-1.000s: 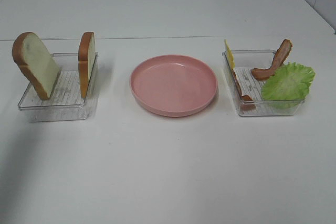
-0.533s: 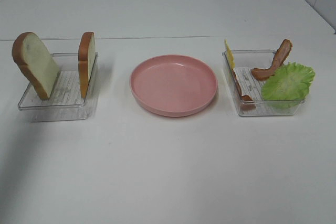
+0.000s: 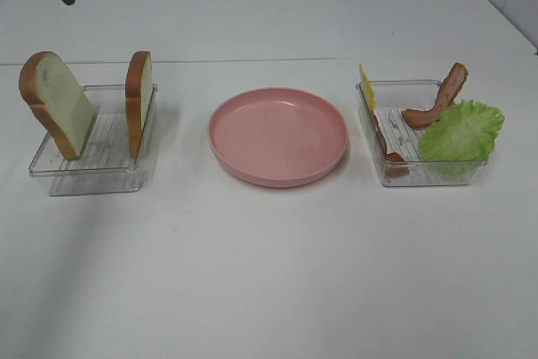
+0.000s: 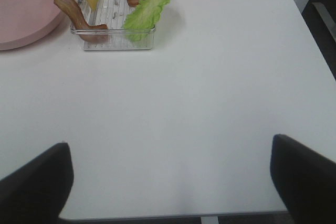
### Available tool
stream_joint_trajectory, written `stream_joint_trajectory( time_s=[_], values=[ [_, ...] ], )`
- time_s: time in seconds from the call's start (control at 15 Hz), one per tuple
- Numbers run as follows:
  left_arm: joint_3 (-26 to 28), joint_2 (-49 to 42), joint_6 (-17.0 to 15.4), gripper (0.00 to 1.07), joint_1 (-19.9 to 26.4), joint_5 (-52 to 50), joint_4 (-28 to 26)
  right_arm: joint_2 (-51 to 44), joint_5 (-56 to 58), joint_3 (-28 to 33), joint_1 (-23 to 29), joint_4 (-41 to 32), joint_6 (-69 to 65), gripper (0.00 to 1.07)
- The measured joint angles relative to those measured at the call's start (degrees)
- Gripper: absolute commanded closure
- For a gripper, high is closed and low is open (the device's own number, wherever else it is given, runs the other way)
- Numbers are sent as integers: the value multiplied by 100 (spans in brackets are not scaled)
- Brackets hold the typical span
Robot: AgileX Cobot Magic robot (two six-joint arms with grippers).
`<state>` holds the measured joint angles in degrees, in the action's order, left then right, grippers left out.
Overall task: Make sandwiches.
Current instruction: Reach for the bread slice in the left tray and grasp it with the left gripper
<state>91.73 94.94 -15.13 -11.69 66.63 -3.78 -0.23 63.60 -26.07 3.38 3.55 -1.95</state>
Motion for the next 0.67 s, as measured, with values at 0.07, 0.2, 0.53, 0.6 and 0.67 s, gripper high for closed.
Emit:
stream_joint_trajectory(
  time_s=[0.07,0.2,0.53,0.6,0.67],
  values=[
    [682,642,-195,9,-344,252,275,0,0,0,0,0,0,8],
    [1152,1112,-390,9,-567,264,556,0,0,0,0,0,0,8],
    [2481,2561,-613,9,-854,281,785,0,0,0,0,0,0,8],
    [2561,2722,-607,9,-854,281,785,0,0,0,0,0,0,8],
    [2590,2796,-607,9,-854,286,785,0,0,0,0,0,0,8]
  ],
)
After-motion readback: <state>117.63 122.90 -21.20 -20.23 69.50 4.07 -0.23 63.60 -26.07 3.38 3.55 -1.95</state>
